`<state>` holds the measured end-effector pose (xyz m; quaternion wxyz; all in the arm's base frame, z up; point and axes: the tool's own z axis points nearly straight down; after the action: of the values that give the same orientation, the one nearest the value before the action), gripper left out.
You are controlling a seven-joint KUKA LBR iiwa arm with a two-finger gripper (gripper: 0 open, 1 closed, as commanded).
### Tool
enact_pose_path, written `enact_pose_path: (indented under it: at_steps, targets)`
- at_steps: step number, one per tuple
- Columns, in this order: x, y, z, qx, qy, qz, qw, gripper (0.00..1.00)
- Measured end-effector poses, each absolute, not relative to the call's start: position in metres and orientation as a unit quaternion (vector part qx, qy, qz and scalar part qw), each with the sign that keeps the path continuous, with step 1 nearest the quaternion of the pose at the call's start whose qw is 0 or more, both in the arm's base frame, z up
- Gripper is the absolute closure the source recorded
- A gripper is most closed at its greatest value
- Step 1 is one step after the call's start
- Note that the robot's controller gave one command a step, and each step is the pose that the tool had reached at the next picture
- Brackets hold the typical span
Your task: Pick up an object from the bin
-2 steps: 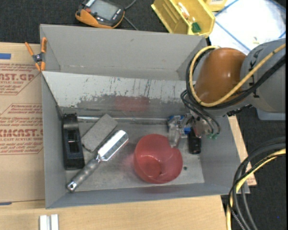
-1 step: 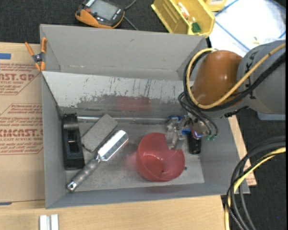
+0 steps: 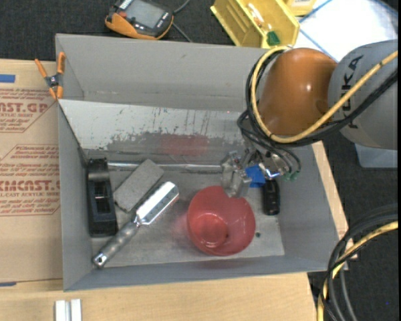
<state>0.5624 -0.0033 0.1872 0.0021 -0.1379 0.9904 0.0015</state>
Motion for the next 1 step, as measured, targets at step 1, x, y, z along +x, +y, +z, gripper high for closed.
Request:
enact_pose_path:
  at_steps: [1]
  targets:
    - [0.5263, -0.0335, 0.0887, -0.097, 0.995, 0.002, -0.006, 1.00]
